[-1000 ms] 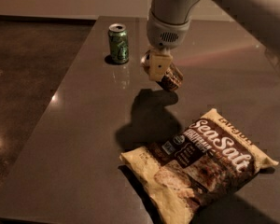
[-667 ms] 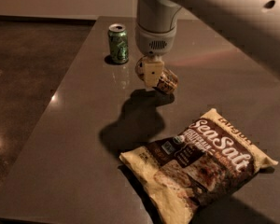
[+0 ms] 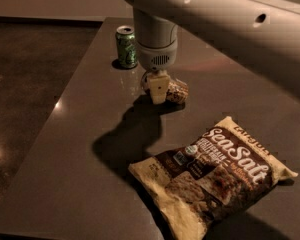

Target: Knock orange can over

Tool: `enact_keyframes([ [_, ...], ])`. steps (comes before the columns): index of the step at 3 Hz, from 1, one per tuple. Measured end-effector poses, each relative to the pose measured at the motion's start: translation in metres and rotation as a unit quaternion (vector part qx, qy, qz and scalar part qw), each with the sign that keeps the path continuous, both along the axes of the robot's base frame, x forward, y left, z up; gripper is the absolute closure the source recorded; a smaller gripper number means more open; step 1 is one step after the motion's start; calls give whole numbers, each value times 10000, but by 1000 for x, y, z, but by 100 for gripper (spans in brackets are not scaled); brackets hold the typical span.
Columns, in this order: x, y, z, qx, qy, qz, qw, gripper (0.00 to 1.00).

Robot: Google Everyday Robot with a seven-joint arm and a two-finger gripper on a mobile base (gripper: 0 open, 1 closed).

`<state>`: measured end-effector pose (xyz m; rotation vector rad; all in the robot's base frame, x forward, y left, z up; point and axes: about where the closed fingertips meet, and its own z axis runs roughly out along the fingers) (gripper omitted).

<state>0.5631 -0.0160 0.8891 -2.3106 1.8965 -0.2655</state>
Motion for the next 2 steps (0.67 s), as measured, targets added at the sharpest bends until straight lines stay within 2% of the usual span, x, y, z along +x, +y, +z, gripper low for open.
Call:
enact_keyframes([
  [1,-9,4,-9,-78,-1,80,9999,0],
  [2,-9,4,-9,-78,-2,80,9999,0],
])
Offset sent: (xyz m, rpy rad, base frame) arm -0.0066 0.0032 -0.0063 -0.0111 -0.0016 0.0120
